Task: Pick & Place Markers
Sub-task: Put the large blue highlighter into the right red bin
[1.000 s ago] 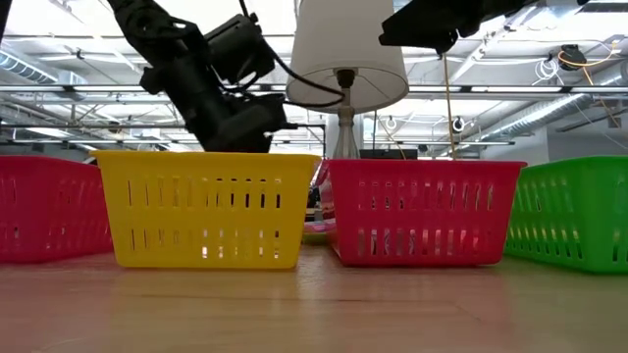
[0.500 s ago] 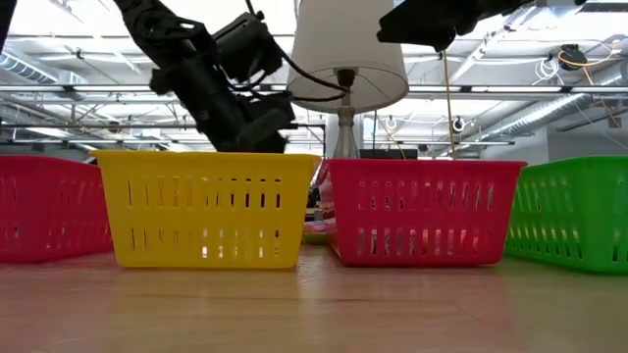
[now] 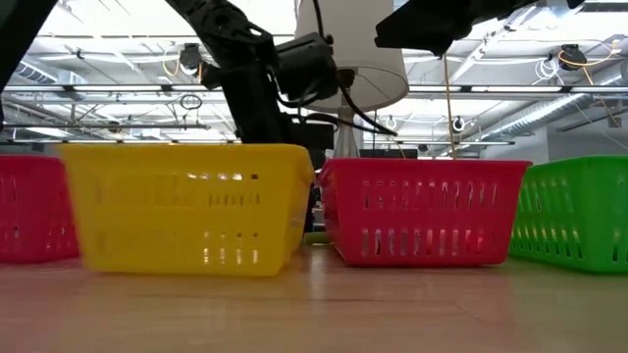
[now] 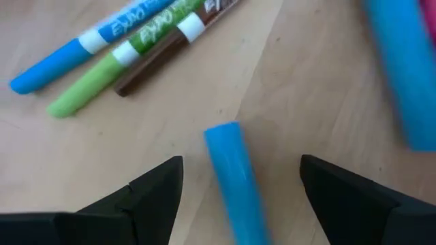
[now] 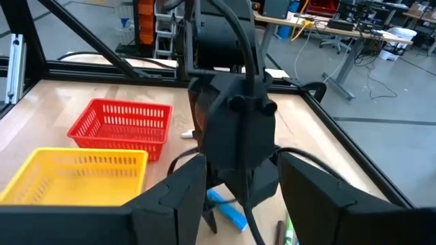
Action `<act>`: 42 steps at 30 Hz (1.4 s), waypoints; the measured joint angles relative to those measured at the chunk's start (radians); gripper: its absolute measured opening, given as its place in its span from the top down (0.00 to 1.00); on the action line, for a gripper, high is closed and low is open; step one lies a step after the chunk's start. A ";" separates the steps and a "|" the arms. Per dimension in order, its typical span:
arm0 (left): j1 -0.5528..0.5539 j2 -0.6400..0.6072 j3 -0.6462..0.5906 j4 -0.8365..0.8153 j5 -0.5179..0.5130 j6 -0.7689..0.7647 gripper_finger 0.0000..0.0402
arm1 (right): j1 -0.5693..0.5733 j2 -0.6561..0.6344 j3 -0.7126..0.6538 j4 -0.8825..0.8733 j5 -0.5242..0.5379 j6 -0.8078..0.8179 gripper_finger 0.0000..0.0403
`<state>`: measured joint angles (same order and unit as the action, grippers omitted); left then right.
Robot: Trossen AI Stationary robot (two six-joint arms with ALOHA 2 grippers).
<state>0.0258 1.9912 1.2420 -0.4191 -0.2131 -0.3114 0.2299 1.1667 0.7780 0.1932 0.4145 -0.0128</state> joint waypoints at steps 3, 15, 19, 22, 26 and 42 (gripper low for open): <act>0.002 0.002 0.003 -0.026 0.004 -0.008 0.25 | 0.000 0.000 0.000 -0.006 0.000 0.000 0.58; 0.016 -0.014 0.005 -0.246 0.012 -0.022 0.25 | 0.001 0.000 0.000 -0.012 0.000 0.000 0.58; 0.029 -0.014 0.004 -0.256 0.062 -0.020 0.25 | 0.001 0.000 0.000 -0.012 -0.001 0.000 0.58; 0.039 -0.013 0.004 -0.257 0.124 -0.019 0.25 | 0.001 0.000 0.000 -0.012 -0.001 0.000 0.58; 0.041 -0.012 0.003 -0.285 0.141 -0.020 0.28 | 0.001 0.000 0.000 -0.012 -0.001 0.000 0.58; 0.077 -0.012 0.001 -0.313 0.123 0.002 0.84 | 0.001 0.000 0.000 -0.046 -0.003 0.027 0.58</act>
<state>0.1024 1.9788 1.2427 -0.7321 -0.0902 -0.3096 0.2306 1.1667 0.7780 0.1469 0.4114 0.0146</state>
